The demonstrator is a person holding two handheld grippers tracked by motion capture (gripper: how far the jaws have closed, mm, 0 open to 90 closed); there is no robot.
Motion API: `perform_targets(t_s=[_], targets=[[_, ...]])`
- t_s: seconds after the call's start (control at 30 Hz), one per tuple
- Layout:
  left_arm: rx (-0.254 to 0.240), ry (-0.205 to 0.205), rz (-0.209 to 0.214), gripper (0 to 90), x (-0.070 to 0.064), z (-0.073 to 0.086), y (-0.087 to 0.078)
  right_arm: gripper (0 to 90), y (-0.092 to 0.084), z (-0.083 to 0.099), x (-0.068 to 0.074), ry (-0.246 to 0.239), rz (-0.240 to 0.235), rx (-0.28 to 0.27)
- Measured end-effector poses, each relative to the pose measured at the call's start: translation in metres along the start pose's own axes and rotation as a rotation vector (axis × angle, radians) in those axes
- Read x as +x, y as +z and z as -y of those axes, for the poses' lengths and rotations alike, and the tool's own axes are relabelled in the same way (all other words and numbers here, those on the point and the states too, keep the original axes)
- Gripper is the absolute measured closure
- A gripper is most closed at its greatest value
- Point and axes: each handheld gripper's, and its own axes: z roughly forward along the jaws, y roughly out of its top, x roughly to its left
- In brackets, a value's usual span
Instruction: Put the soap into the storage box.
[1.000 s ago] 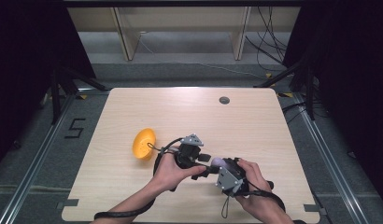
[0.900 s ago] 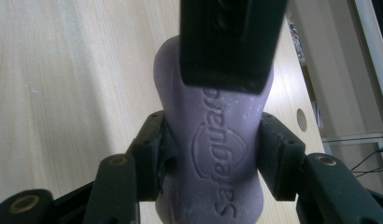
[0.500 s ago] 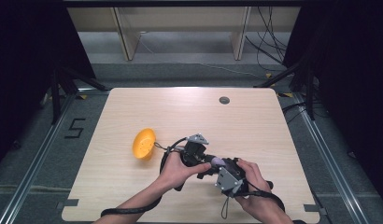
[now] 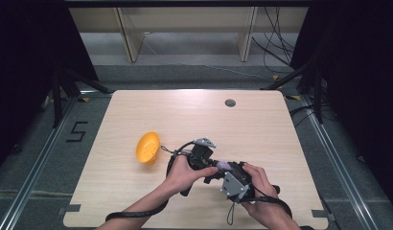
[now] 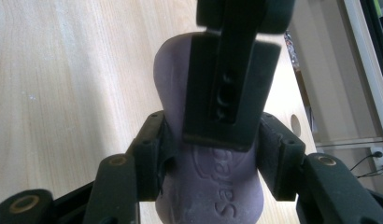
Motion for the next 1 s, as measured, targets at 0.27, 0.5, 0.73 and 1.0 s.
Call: perform_targets(t_s=[0.27, 0.5, 0.73, 1.0], targets=[[0.008, -0.028, 0.019, 49.8, 0.0028, 0.0001, 0.0025, 50.0, 0.0001, 0.0003, -0.0004, -0.016, 0.002, 0.008], [0.009, -0.067, 0.067, 58.1, 0.0063, 0.0009, -0.0014, 50.0, 0.0005, 0.0, 0.0009, -0.022, -0.005, -0.004], [-0.01, -0.05, 0.037, 58.7, 0.0047, 0.0015, -0.0024, 49.9, 0.0019, -0.001, 0.0003, -0.025, 0.0, -0.012], [-0.041, -0.004, -0.008, 58.8, 0.0015, 0.0005, -0.0054, 33.5, 0.0002, 0.0024, -0.0034, -0.004, 0.054, -0.019]])
